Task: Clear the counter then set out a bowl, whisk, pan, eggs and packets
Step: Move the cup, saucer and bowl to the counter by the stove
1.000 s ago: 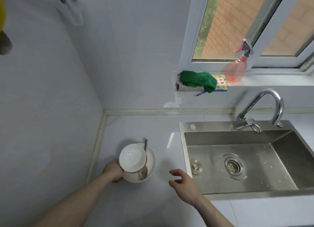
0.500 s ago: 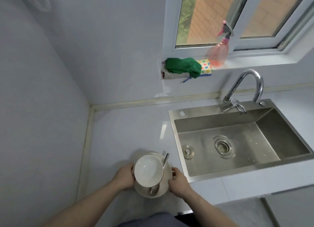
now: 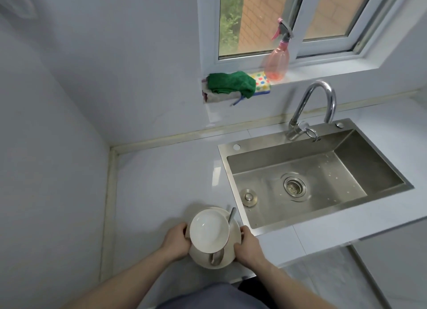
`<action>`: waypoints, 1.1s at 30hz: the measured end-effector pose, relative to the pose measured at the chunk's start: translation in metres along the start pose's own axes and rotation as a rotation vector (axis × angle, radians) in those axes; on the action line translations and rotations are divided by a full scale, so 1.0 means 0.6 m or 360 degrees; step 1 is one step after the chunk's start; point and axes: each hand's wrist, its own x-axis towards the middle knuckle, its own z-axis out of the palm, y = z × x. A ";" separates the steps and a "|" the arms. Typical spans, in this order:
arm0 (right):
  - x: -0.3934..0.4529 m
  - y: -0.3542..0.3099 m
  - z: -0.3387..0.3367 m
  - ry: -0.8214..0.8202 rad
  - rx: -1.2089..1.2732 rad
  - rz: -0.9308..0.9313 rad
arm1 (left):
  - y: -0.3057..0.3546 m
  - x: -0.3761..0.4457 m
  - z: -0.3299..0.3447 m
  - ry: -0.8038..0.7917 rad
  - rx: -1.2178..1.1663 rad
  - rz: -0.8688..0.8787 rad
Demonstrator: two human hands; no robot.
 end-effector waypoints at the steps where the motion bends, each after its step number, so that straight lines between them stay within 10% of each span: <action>1: 0.001 0.007 -0.006 -0.0001 0.0026 0.0010 | 0.005 -0.002 0.003 -0.0007 -0.0003 -0.0002; 33: -0.231 0.328 -0.426 0.0688 0.0997 0.0260 | 0.486 -0.098 0.337 -0.0523 0.0302 0.0663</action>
